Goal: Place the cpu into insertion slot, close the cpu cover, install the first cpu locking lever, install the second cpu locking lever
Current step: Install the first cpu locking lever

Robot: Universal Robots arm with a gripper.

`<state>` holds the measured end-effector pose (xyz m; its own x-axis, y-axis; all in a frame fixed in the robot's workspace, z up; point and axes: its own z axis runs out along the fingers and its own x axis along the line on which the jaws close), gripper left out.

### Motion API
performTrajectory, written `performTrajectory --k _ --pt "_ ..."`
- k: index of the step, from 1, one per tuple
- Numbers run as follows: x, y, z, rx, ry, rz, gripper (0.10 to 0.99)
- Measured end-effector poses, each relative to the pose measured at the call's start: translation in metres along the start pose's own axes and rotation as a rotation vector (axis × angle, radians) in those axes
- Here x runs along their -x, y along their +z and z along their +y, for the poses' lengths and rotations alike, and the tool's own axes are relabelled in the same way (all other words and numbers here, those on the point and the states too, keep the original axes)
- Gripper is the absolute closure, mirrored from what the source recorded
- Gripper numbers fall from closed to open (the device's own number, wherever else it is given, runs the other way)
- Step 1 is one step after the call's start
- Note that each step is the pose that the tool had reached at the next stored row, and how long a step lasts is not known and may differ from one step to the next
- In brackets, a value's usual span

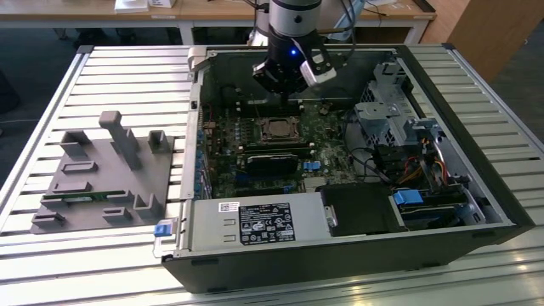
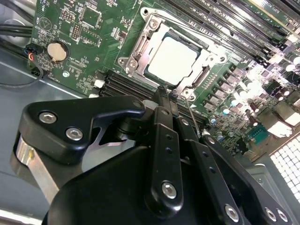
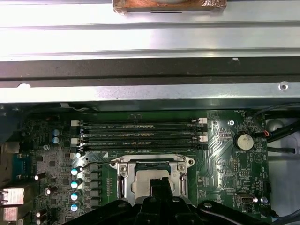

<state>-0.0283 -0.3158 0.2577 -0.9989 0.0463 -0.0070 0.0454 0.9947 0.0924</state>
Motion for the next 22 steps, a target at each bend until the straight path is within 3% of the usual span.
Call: performTrajectory --k 22 --pt "-0.0062 0.0 -0.0003 0.0 0.0 0.0 0.98"
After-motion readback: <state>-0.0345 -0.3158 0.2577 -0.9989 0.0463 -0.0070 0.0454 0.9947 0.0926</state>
